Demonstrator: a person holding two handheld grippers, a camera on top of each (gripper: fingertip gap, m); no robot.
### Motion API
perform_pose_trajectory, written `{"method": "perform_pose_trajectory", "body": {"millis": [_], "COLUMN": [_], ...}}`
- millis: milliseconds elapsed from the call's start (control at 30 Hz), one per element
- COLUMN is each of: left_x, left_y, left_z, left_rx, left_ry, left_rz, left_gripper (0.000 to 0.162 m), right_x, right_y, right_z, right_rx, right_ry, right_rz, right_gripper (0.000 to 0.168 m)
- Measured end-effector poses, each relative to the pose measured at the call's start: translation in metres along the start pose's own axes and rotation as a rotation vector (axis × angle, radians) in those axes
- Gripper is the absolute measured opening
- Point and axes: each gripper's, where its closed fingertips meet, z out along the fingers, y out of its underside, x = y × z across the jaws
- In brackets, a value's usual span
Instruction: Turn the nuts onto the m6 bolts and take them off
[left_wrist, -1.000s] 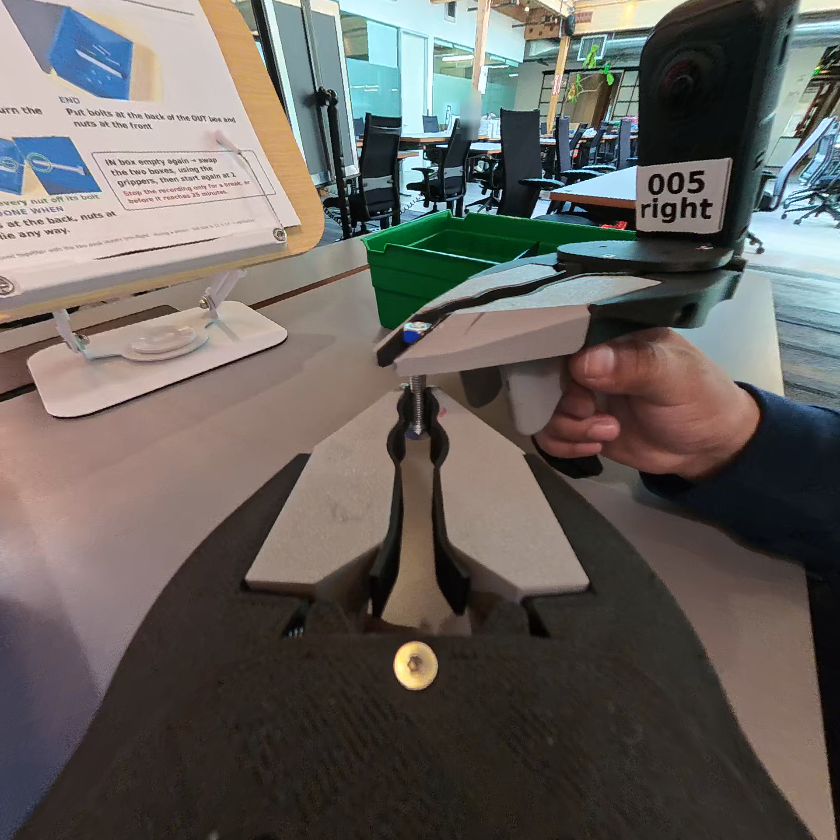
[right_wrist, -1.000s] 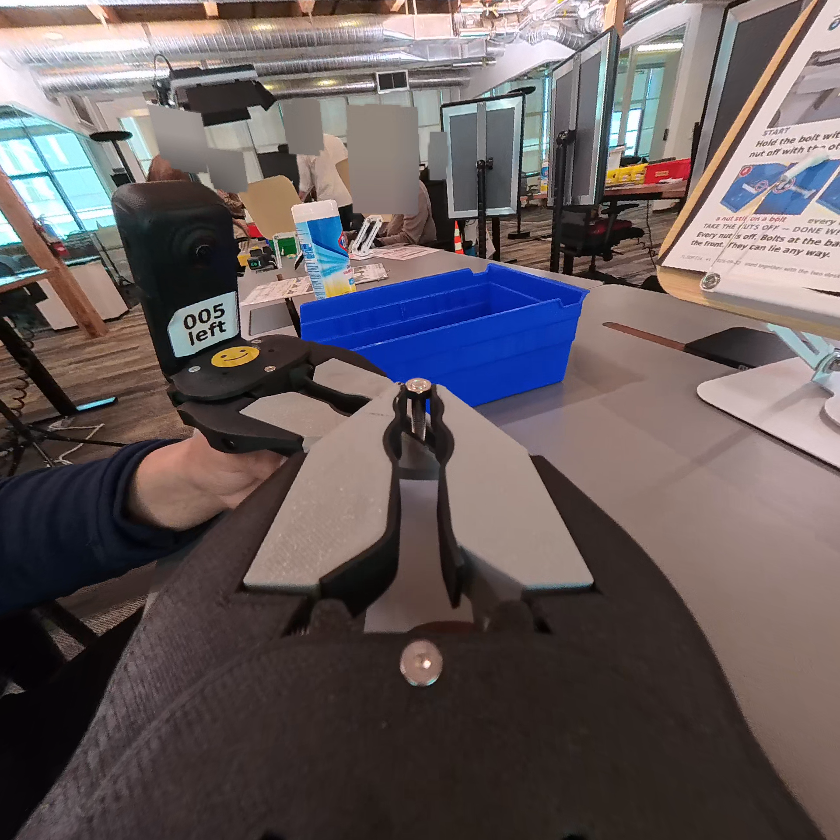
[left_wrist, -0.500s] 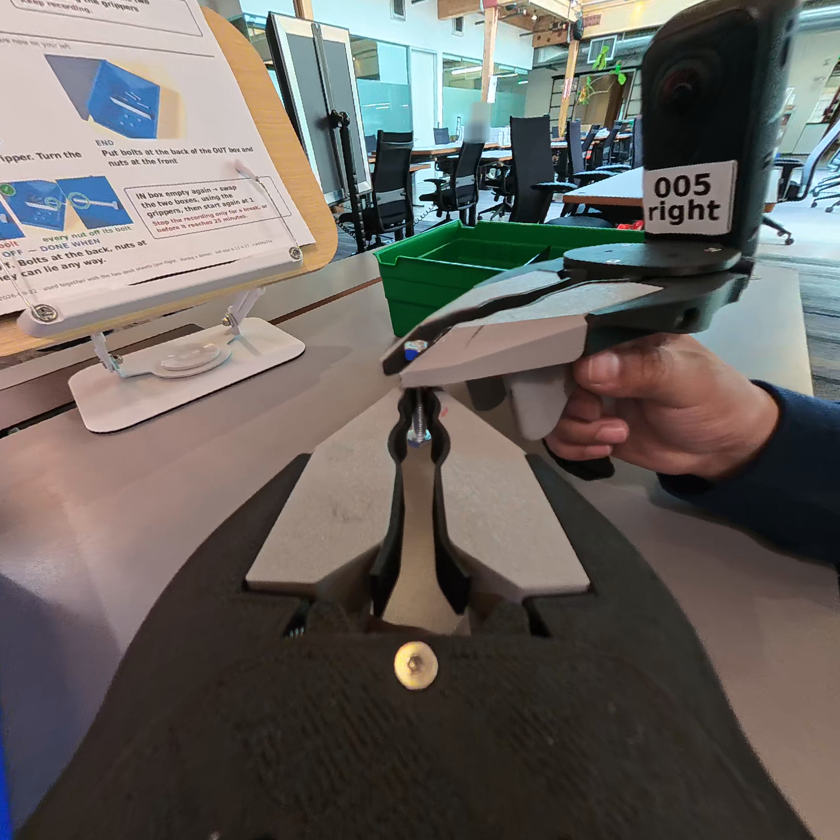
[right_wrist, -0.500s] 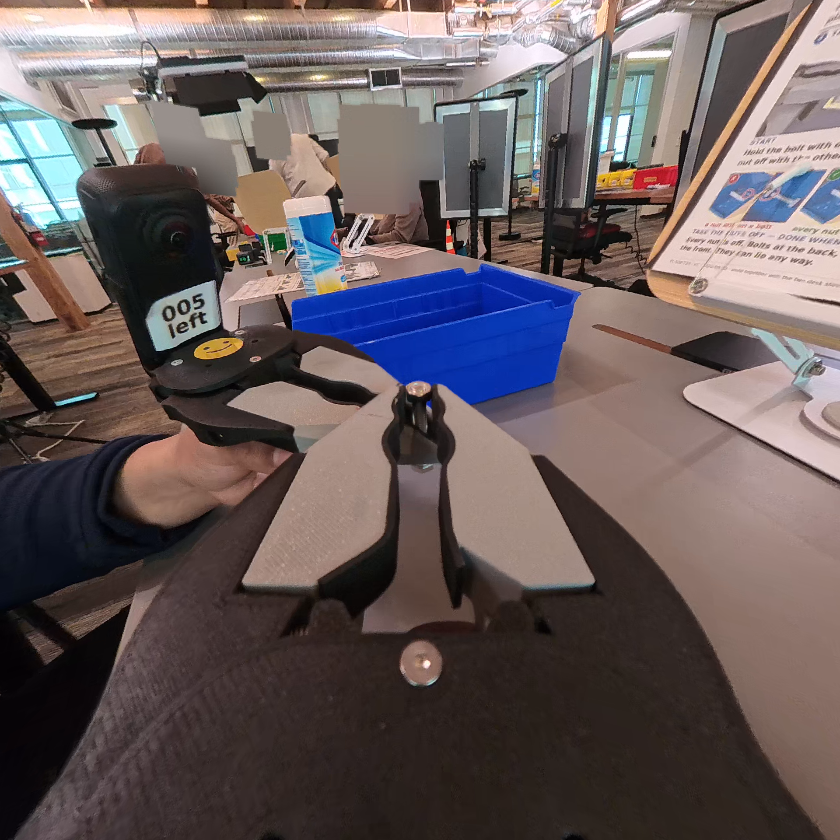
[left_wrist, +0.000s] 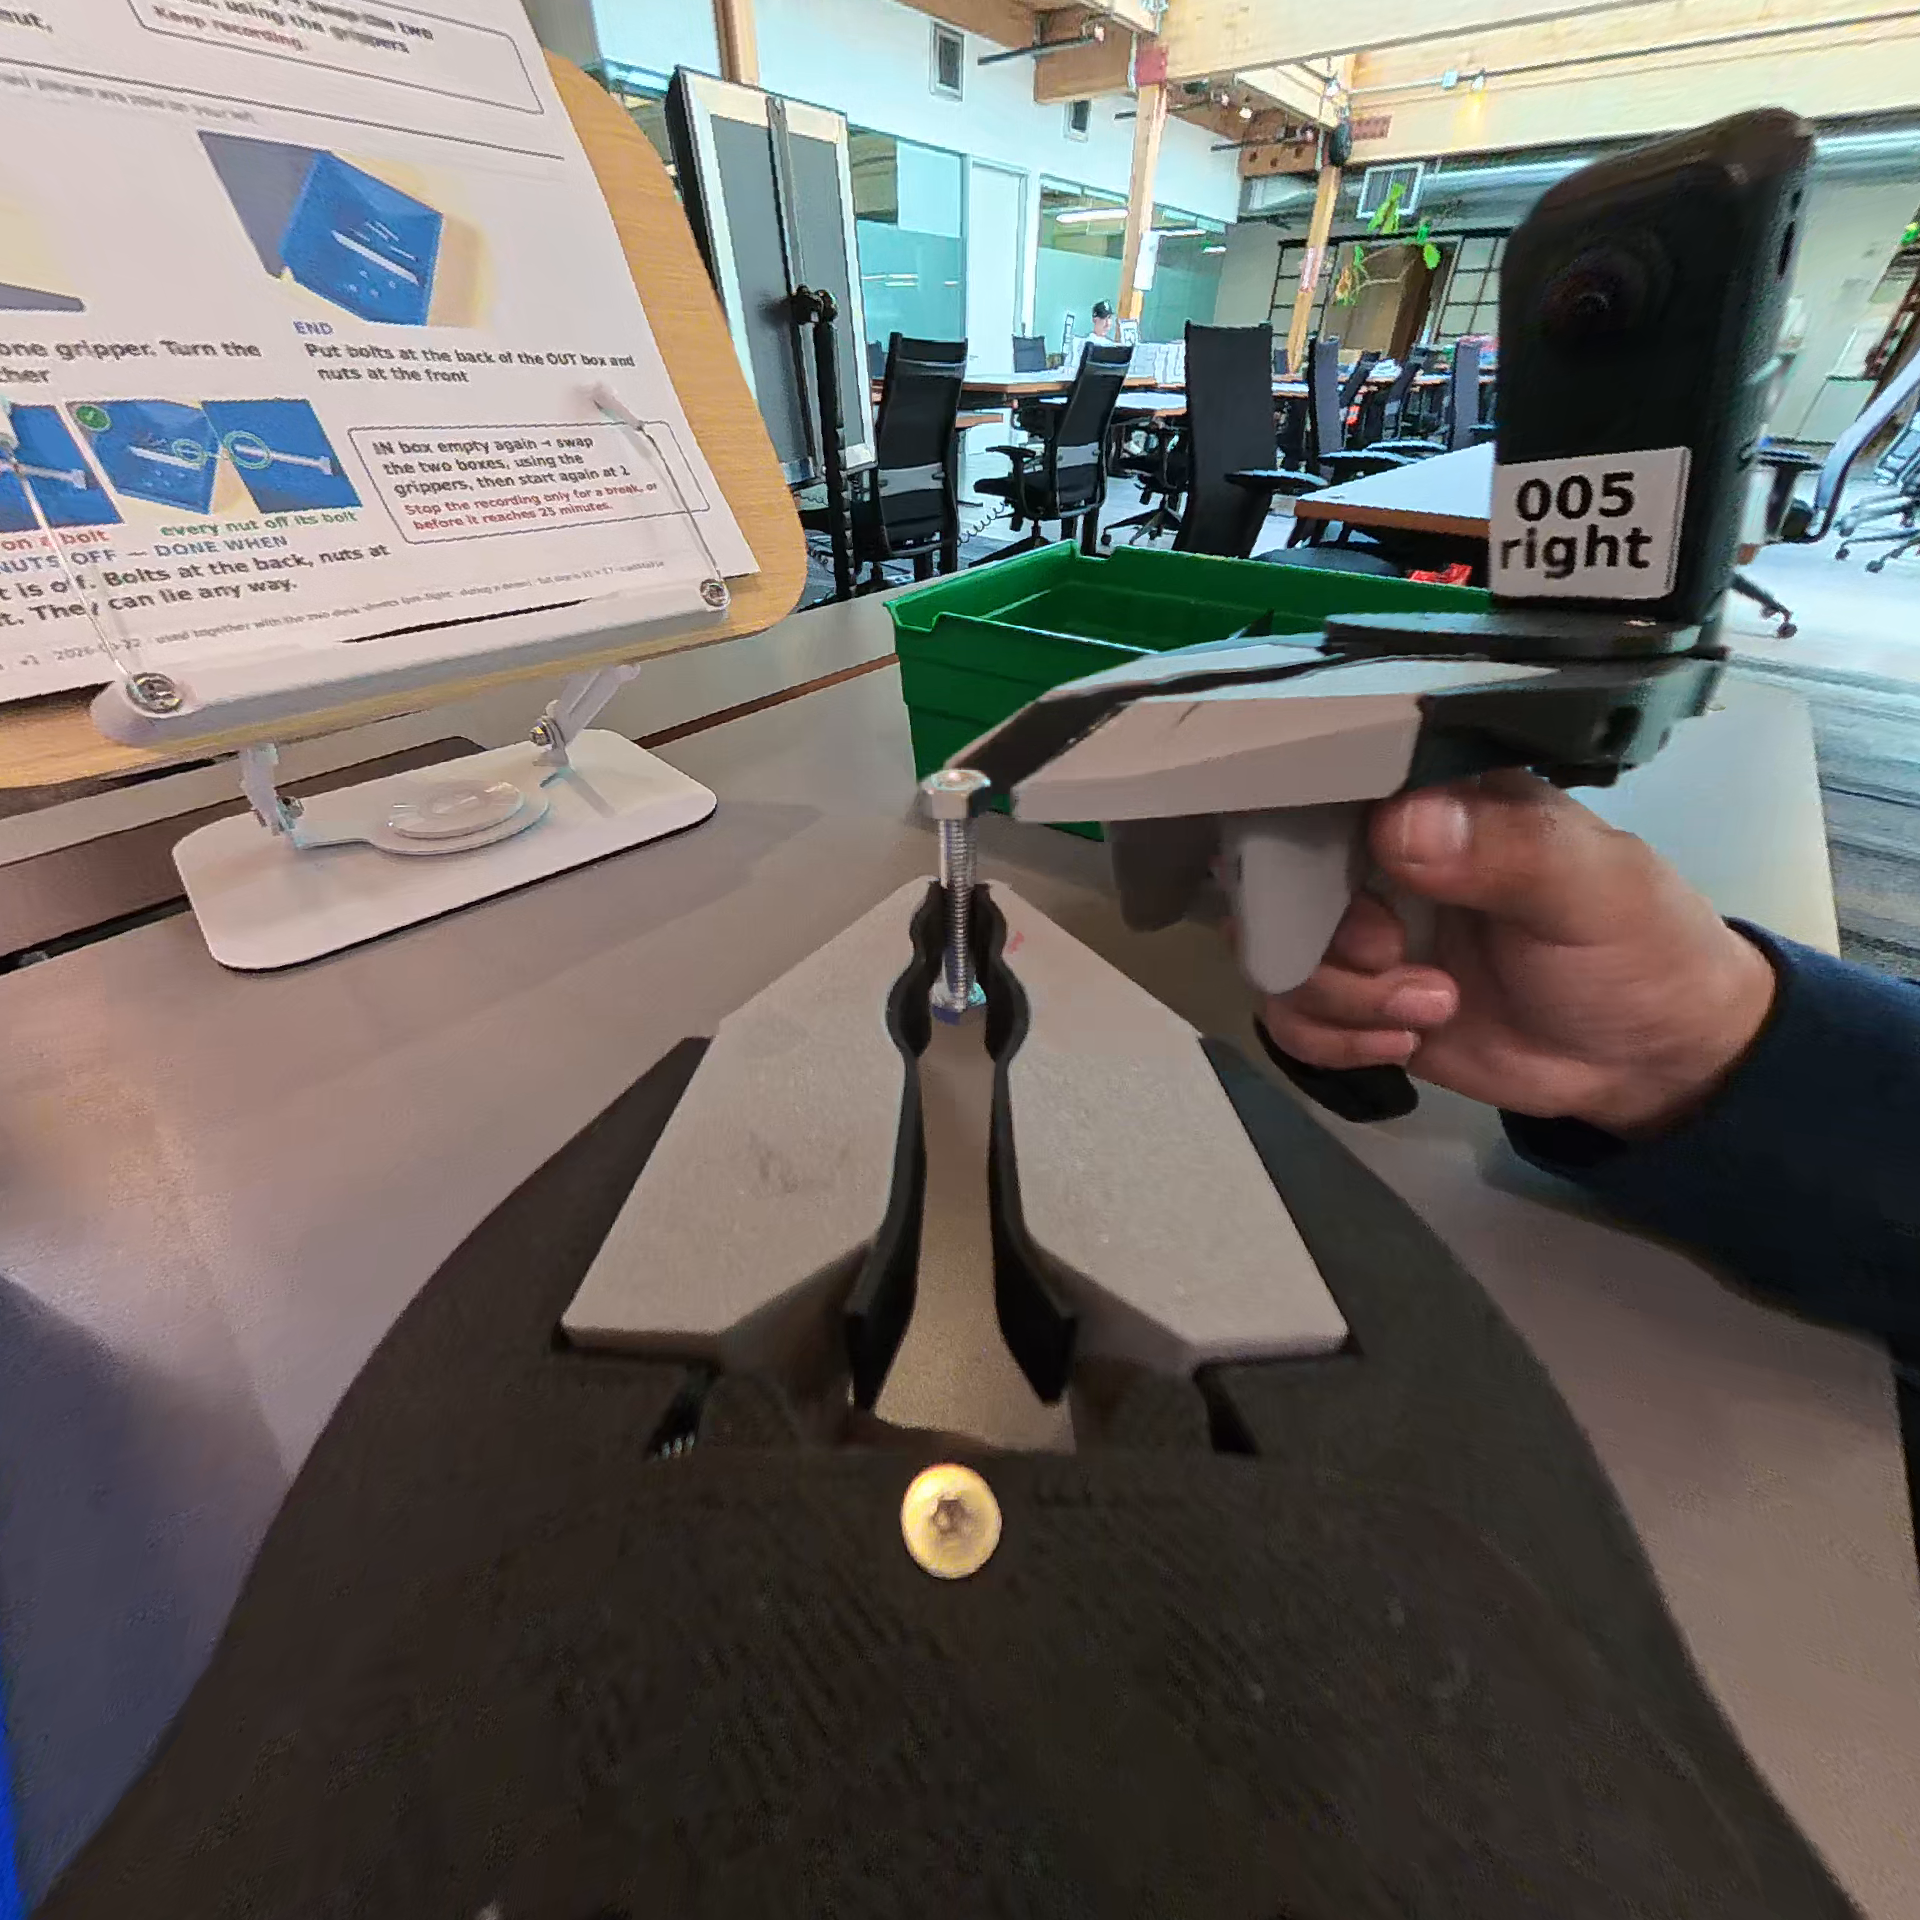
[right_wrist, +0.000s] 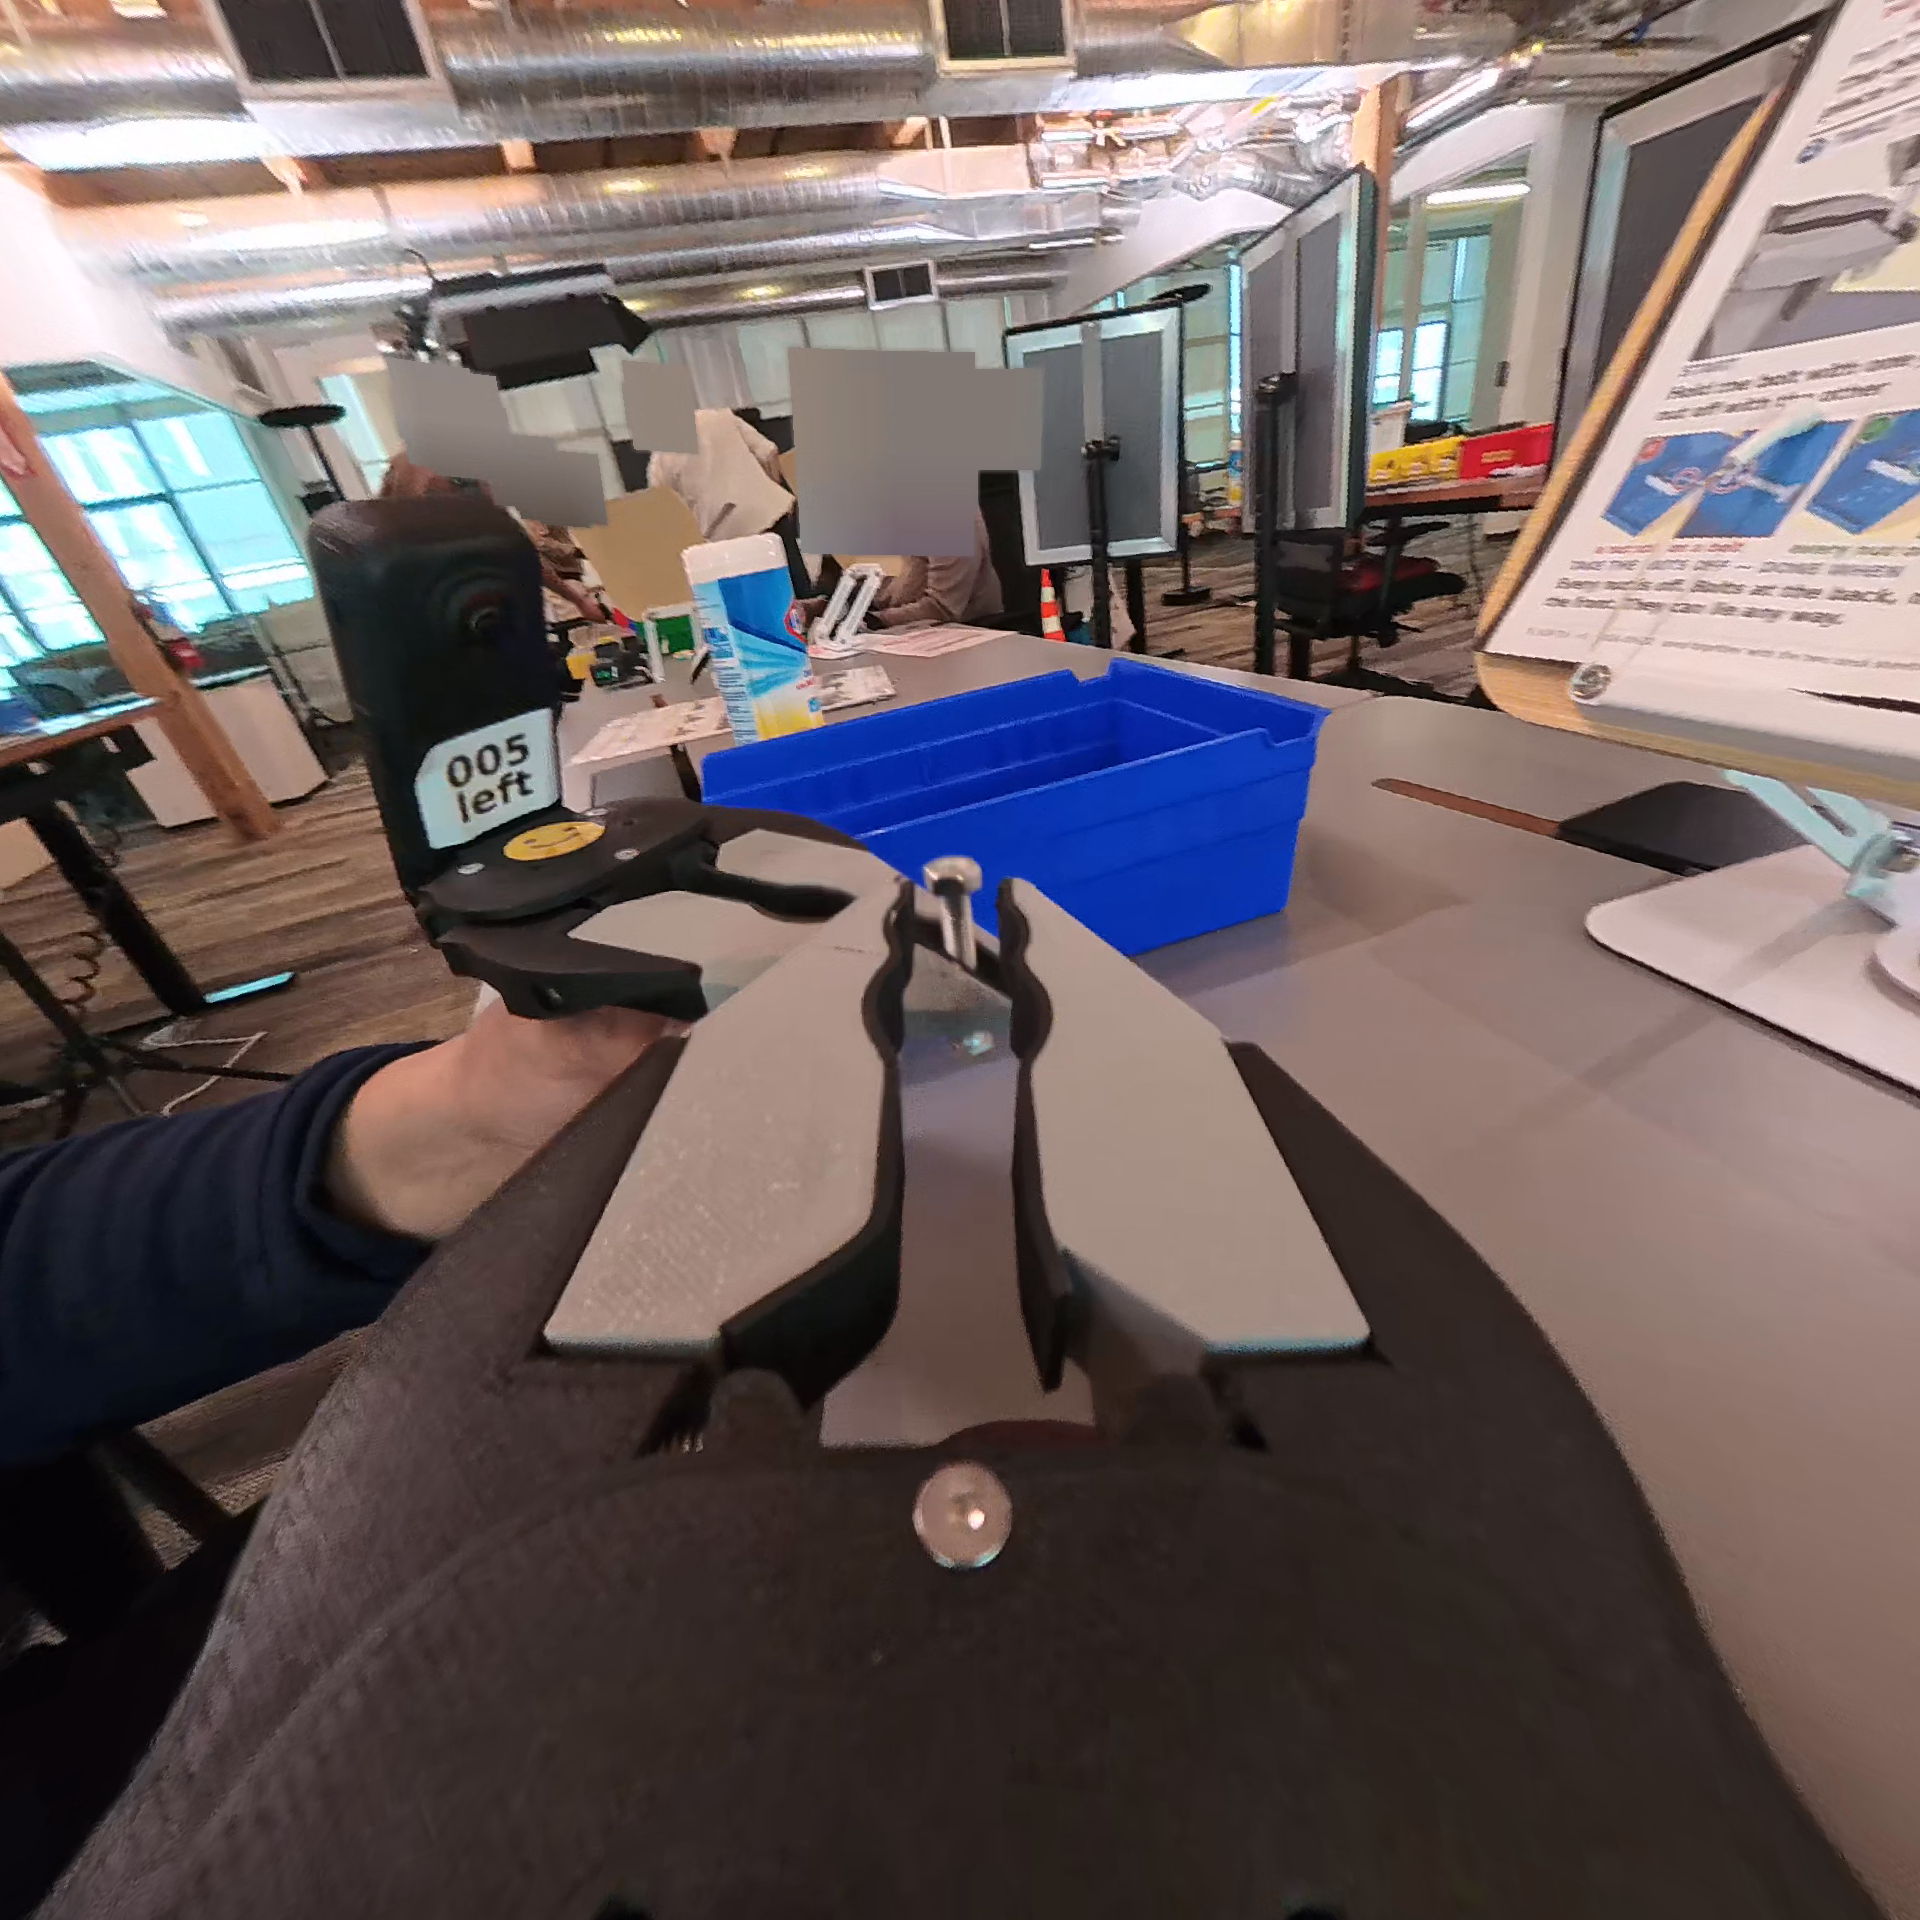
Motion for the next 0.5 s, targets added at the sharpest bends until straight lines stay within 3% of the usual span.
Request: {"method": "perform_pose_trajectory", "body": {"millis": [100, 233, 500], "left_x": [0.011, 0.010, 0.001], "left_y": [0.002, 0.004, 0.003], "left_z": [0.003, 0.004, 0.002], "left_rx": [-0.014, -0.025, -0.015], "left_ry": [0.027, 0.014, -0.007], "left_rz": [0.047, 0.064, 0.017], "left_gripper": [0.003, 0.003, 0.003], "right_x": [-0.003, 0.000, 0.001], "right_y": [0.002, 0.003, 0.001], "right_z": [0.004, 0.003, 0.000], "right_rx": [-0.011, -0.021, -0.003], "right_ry": [0.007, 0.014, 0.011], "right_rz": [-0.035, -0.027, -0.010], "right_gripper": [0.020, 0.007, 0.012]}}
